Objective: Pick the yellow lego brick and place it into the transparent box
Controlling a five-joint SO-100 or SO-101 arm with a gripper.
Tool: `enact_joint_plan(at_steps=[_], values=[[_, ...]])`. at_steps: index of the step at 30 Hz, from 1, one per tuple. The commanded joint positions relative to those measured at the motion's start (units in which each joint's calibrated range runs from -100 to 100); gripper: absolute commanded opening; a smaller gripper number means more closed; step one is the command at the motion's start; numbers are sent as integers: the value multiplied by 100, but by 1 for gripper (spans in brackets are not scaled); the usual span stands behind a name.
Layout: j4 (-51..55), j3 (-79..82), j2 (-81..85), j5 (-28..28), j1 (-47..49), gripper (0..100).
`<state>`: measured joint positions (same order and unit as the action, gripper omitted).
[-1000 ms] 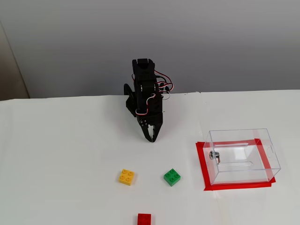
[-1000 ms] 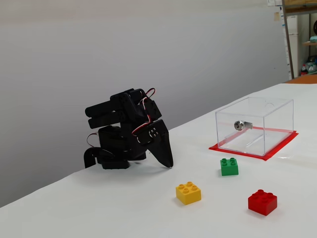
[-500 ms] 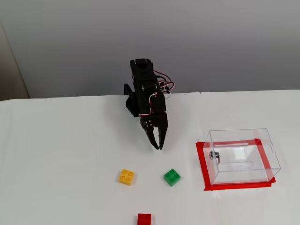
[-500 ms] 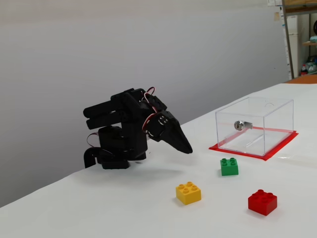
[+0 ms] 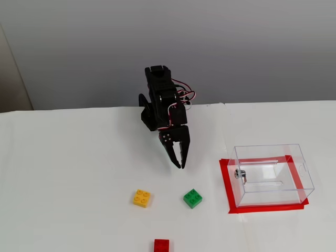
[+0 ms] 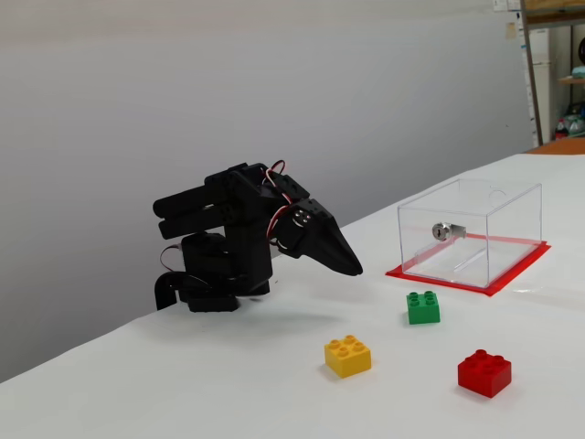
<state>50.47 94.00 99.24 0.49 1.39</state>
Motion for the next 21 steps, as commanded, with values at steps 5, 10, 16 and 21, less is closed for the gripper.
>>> enact_joint_plan(at_steps=[5, 10, 16, 21], values=[[349, -828, 42, -336, -305, 2], [1628, -1913, 8, -372, -1074, 2], [2029, -3459, -1443, -581, -1732, 2], [2438, -5015, -3072, -545, -2339, 2]])
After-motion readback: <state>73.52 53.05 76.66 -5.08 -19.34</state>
